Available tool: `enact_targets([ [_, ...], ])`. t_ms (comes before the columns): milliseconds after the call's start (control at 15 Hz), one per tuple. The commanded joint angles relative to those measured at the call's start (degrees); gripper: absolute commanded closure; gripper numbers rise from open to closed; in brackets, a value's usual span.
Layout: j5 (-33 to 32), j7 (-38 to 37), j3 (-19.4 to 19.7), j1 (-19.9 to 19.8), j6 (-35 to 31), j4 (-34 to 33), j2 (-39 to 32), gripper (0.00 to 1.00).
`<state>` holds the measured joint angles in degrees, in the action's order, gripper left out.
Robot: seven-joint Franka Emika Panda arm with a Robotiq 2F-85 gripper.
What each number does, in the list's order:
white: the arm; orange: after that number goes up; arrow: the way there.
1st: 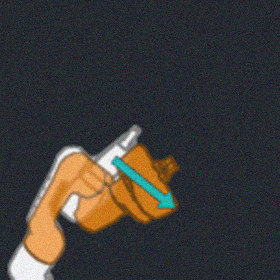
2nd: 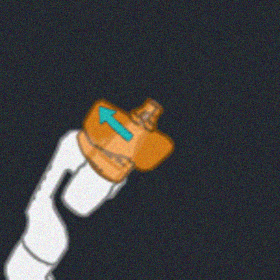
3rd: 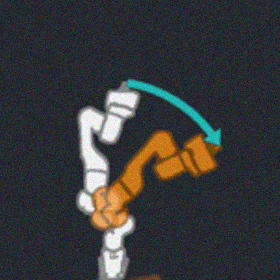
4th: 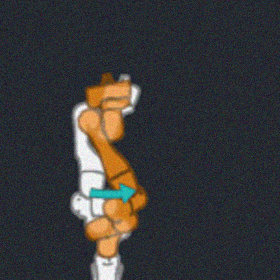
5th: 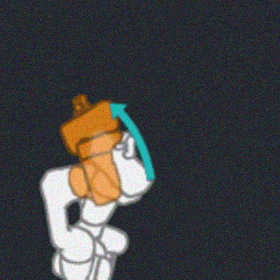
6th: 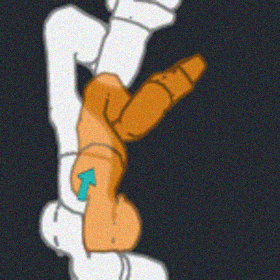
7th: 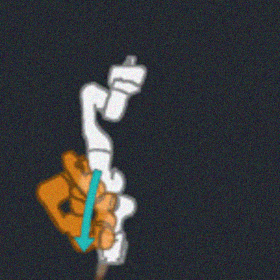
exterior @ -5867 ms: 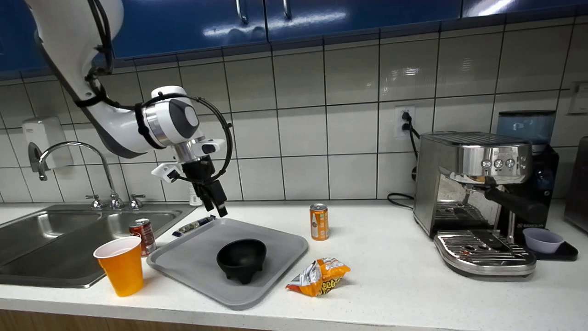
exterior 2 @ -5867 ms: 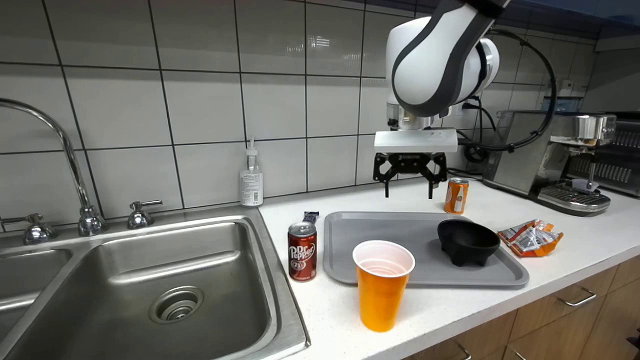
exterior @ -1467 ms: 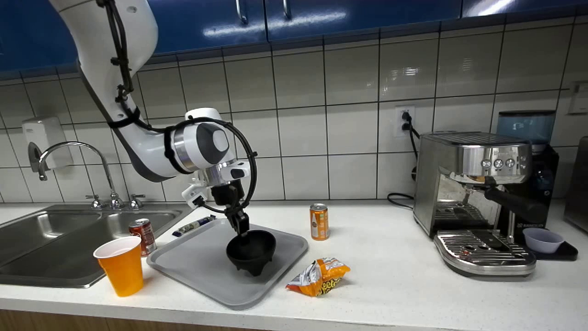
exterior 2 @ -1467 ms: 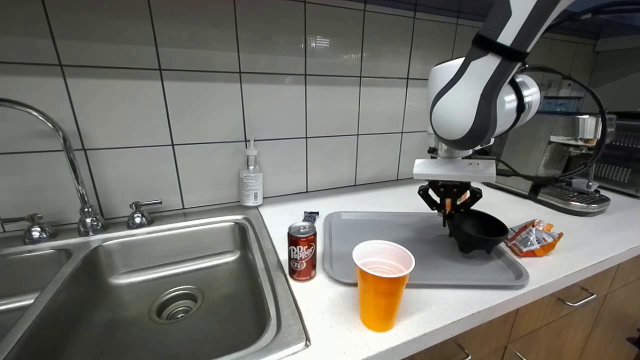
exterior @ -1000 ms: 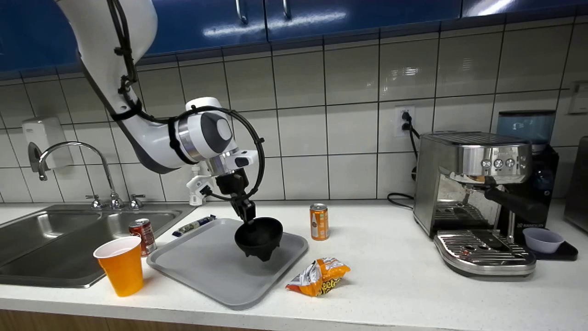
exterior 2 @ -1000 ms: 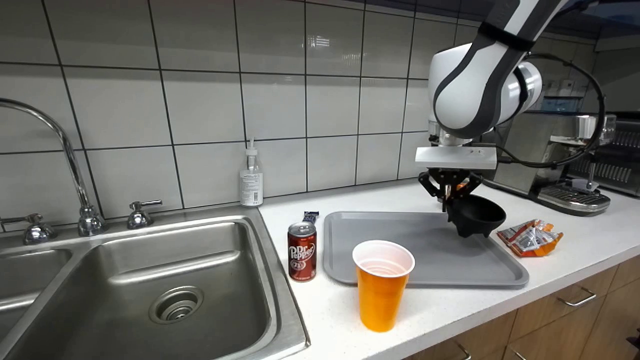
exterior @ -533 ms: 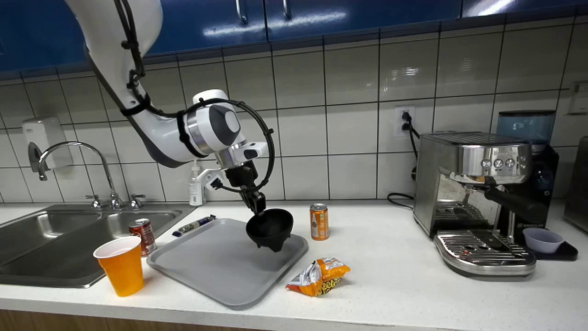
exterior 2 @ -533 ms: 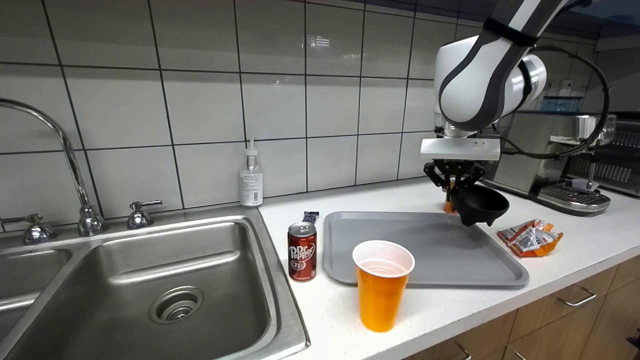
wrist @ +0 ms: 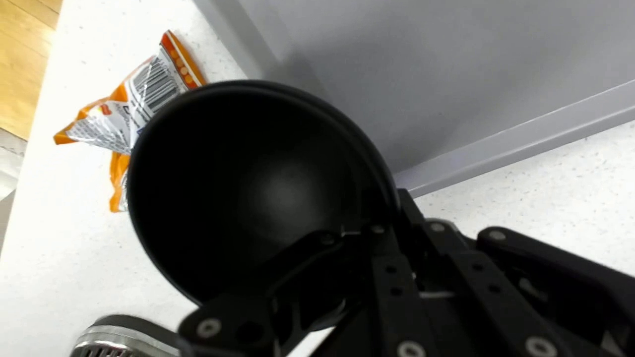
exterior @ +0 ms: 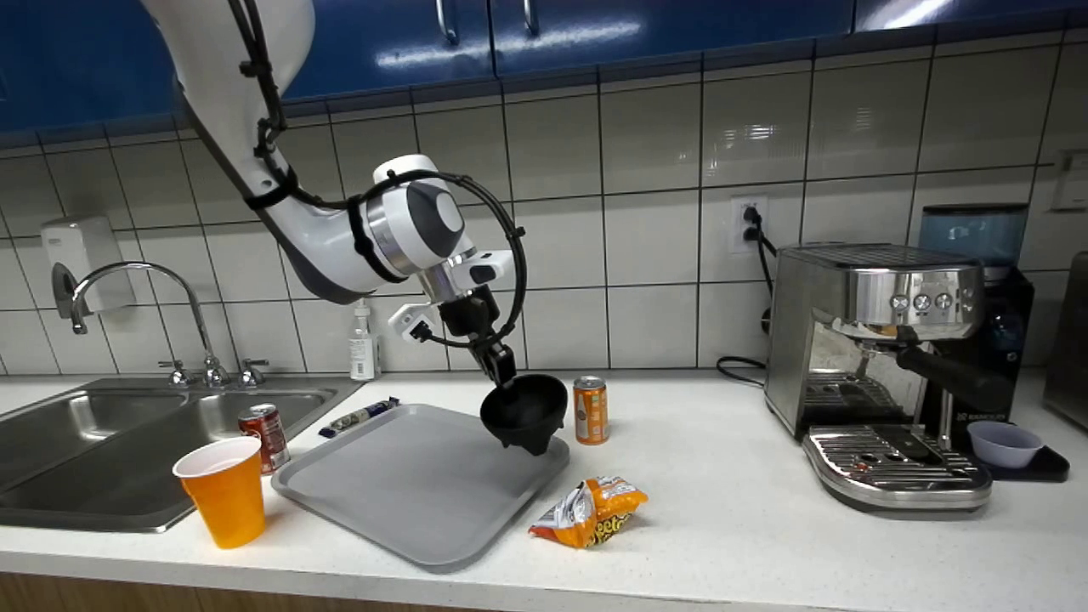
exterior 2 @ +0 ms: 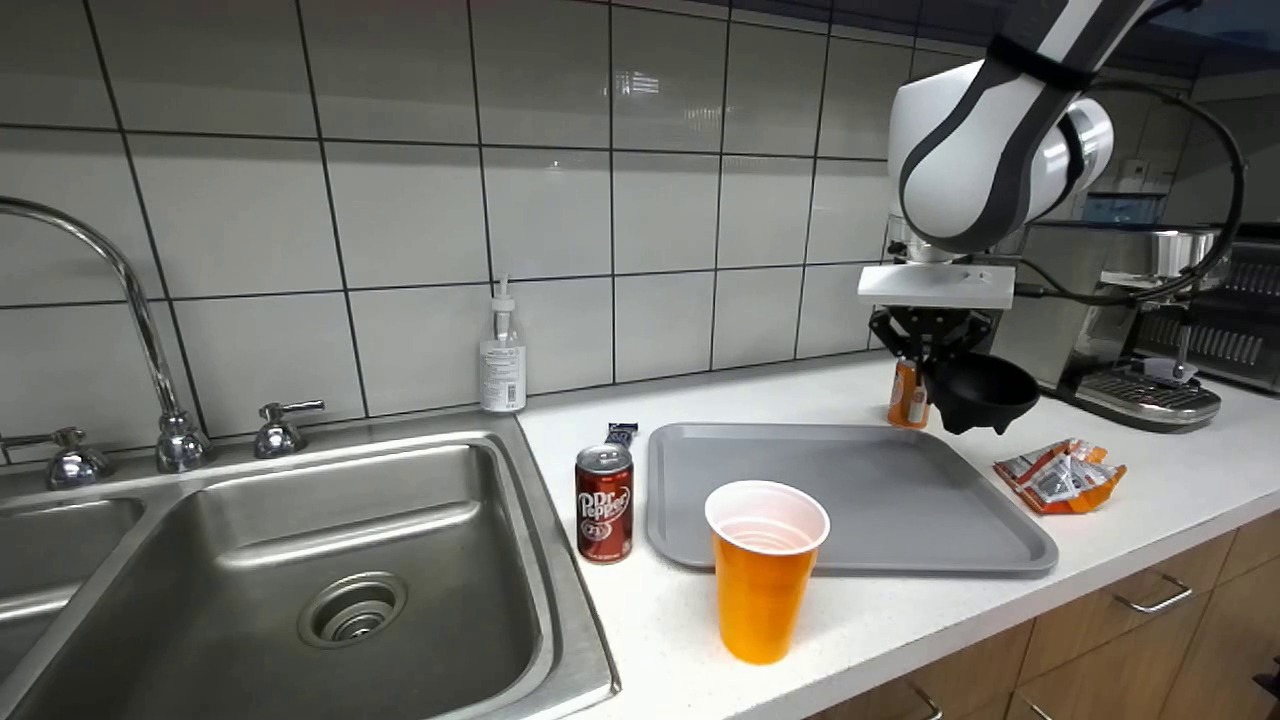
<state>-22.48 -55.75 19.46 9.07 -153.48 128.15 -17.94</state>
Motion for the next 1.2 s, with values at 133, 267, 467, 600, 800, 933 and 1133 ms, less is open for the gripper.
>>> enact_targets([
  [133, -3.54, -4.04, 1.8, -1.11, 0.33, -0.46, 1.27, 0.98],
  [267, -3.71, -3.98, 2.35, -1.92, 0.37, -0.75, 1.27, 0.98],
  [467, -3.31, -2.86, 3.17, -3.58, 0.34, -1.51, 1.01, 0.98],
  [600, -3.05, -2.43, 3.59, -4.86, 0.4, -2.26, 0.76, 0.98],
  [800, -2.39, -1.91, 3.94, -6.77, 0.76, -3.71, 0.26, 0.98],
  [933, -1.93, -1.48, 4.08, -8.02, 0.97, -4.88, -0.32, 0.98],
  [1133, -0.31, -0.1, 3.76, -10.35, 1.21, -7.24, -1.93, 0.98],
])
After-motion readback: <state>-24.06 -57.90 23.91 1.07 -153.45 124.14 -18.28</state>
